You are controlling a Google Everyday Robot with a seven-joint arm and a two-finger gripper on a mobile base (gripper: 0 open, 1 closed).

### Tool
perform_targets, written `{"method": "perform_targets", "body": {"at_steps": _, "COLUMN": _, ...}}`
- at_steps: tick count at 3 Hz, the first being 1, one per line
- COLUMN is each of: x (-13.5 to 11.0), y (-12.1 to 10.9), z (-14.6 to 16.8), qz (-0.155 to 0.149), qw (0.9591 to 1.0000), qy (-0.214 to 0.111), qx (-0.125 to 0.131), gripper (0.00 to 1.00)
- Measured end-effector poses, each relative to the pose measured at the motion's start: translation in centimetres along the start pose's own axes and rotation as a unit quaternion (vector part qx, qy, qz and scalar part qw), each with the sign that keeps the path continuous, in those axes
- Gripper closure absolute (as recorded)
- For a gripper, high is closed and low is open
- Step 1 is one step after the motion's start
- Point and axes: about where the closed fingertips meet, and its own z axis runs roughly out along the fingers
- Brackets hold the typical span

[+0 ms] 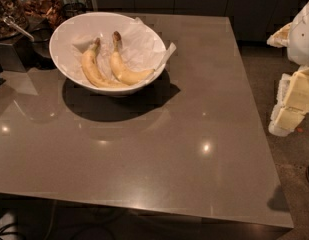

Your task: Pick banana from white bowl

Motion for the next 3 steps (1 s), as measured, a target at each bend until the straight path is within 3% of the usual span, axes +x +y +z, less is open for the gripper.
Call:
{"method": "perform_targets", "body": {"at_steps": 1, "x": -0.6, "y": -0.2, "z": -0.2, "qz": -0.001, "qw": 1.0000, "qy": -0.006, "qx": 0.005, "gripper": 0.00}}
{"method": "perform_targets", "body": {"at_steps": 2, "x": -2.3, "y": -0.9, "z": 0.2, "qz": -0.003, "qw": 0.9995, "qy": 0.031, "qx": -0.001, "gripper": 0.00}}
{"method": "perform_targets", "body": {"at_steps": 3, "x": -5.4, "y": -2.5, "z": 1.5, "qz": -0.029, "qw": 0.9967, "qy": 0.074, "qx": -0.014, "gripper": 0.00}}
